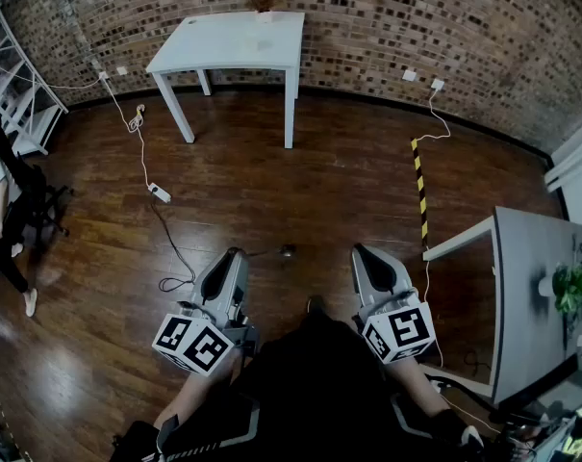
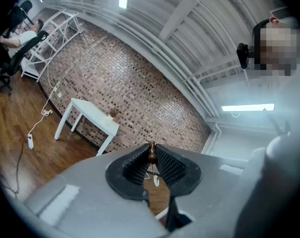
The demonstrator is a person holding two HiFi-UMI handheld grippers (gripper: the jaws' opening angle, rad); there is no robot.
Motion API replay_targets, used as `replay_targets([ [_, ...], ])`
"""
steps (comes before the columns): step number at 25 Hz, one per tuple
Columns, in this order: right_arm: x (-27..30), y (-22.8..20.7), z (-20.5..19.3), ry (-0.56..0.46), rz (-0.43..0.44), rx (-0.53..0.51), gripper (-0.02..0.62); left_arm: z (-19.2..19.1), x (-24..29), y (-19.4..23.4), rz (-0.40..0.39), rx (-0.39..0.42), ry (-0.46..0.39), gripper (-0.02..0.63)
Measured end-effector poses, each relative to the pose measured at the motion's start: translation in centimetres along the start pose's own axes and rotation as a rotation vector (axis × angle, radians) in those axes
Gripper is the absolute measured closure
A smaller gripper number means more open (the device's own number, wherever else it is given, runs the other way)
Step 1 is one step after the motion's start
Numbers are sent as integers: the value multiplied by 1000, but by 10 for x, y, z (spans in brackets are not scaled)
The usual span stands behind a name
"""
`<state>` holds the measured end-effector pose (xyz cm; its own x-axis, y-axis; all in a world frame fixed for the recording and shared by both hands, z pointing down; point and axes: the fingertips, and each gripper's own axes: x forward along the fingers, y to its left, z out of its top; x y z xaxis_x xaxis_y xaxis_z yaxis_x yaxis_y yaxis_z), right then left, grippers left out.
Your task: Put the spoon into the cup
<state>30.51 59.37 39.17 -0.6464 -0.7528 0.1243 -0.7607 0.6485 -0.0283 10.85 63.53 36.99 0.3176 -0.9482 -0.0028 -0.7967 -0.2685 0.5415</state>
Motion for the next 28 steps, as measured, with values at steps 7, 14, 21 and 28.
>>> replay_targets([
  [7, 39, -57, 13, -1, 86, -1, 589, 3, 75, -18, 17, 13, 5, 572],
  [14, 83, -112, 22, 9, 126, -2, 589, 10, 133, -13, 78, 16, 1, 572],
  [21, 135, -133, 13, 33, 113, 79, 589, 16, 175, 30, 100, -5, 29, 571],
  [28, 208, -143, 34, 31, 94, 33, 589, 57, 227, 71, 57, -13, 5, 572],
])
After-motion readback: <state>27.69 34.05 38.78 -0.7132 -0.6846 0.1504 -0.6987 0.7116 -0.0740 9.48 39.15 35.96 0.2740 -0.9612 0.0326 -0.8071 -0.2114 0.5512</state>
